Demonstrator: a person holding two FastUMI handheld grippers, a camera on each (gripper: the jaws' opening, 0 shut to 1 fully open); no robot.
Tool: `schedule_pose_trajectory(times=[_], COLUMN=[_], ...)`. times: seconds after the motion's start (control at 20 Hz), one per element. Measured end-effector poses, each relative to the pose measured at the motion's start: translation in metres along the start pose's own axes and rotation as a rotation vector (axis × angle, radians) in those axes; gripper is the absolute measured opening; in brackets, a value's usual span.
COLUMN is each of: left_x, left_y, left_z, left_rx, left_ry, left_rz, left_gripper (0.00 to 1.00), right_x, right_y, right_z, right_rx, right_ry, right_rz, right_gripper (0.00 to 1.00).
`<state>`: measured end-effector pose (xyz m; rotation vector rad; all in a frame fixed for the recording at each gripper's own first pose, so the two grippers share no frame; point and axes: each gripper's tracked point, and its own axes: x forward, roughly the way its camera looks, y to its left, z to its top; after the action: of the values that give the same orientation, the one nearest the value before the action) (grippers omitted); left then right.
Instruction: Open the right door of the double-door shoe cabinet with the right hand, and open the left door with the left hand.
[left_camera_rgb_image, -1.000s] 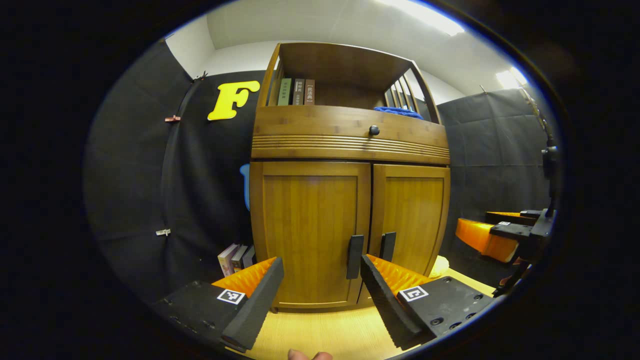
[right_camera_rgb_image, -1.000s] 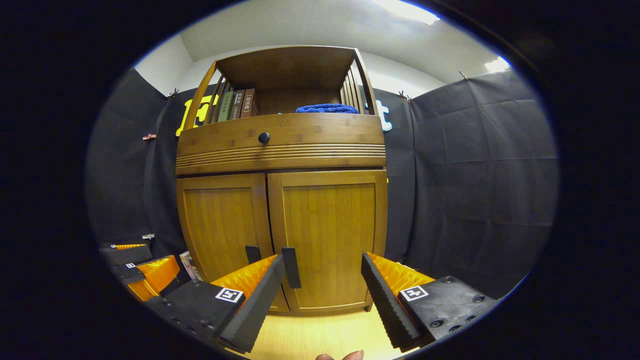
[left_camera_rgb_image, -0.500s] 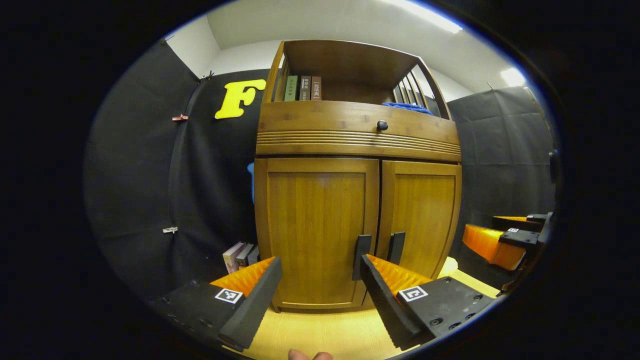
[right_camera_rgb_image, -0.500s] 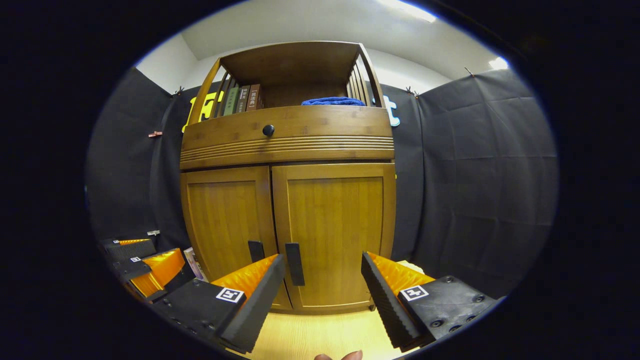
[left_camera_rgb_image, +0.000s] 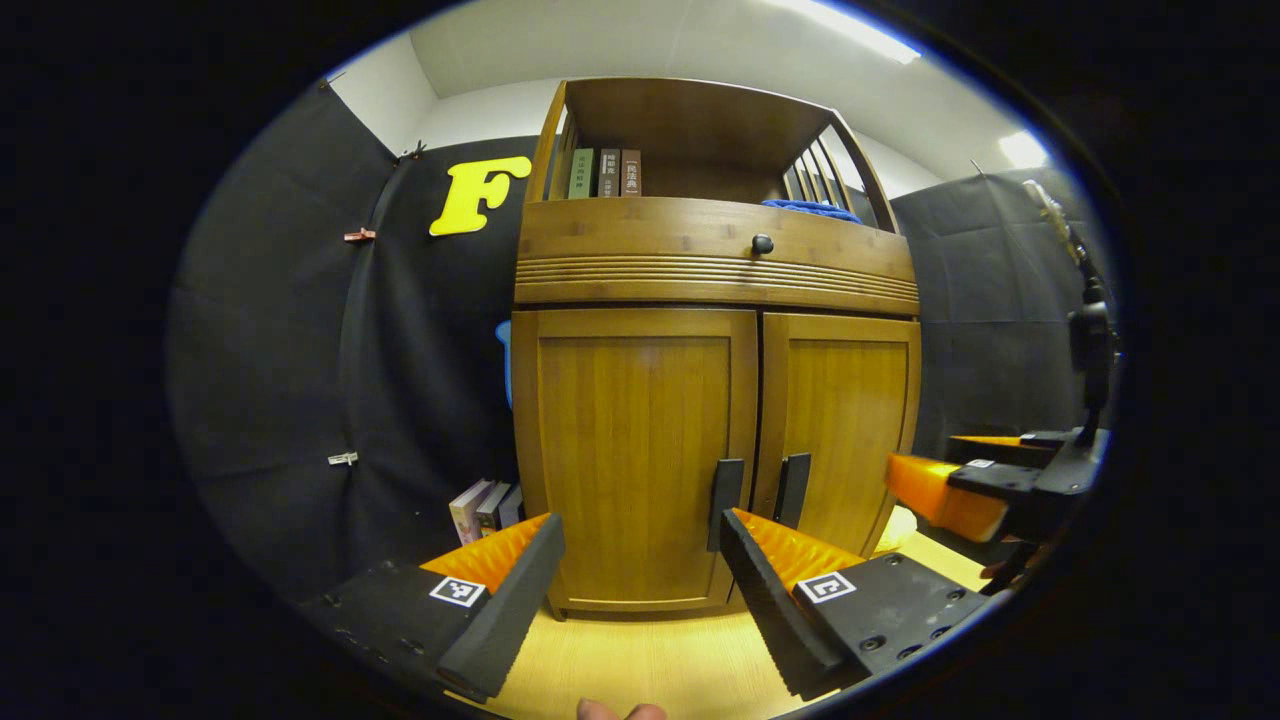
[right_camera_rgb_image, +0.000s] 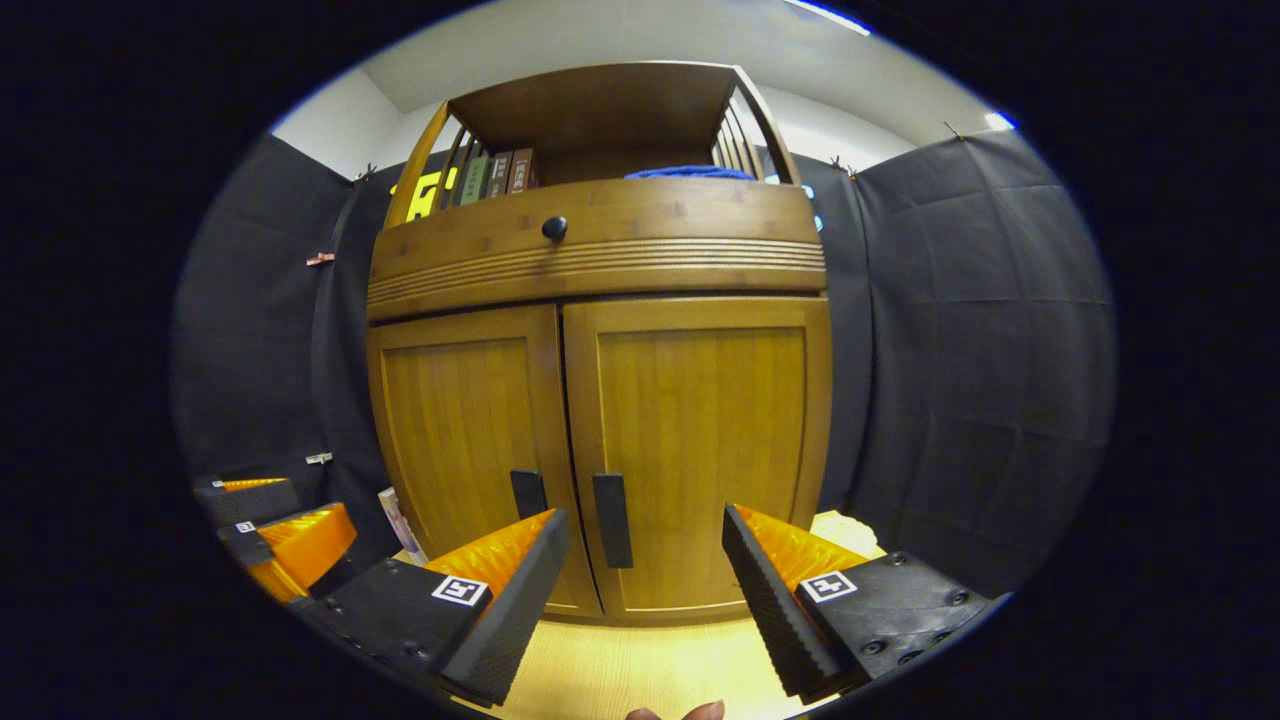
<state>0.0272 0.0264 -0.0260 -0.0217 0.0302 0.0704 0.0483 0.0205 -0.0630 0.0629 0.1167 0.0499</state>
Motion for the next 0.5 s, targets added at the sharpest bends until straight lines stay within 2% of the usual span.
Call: schedule_pose_trajectory(times=[0.2, 0.25, 0.5], left_x=[-0.012, -0.015, -0.02], left_y=[-0.004, -0.006, -0.017], left_z=[-0.004, -0.007, -0.017], left_rx=[-0.006, -0.006, -0.003], left_ry=[0.008, 0.017, 0.034], left_rz=[0.003, -0.002, -0.014], left_gripper=[0.97, 0.97, 0.98], right_x=[0.042, 0.051, 0.105], right_y=[0.005, 0.005, 0.012], right_z=[-0.023, -0.029, -0.048], right_rx=[0.005, -0.001, -0.053], right_ry=[0.034, 0.042, 0.07], right_rz=[0.014, 0.014, 0.029], right_gripper=[0.94, 0.97, 0.98])
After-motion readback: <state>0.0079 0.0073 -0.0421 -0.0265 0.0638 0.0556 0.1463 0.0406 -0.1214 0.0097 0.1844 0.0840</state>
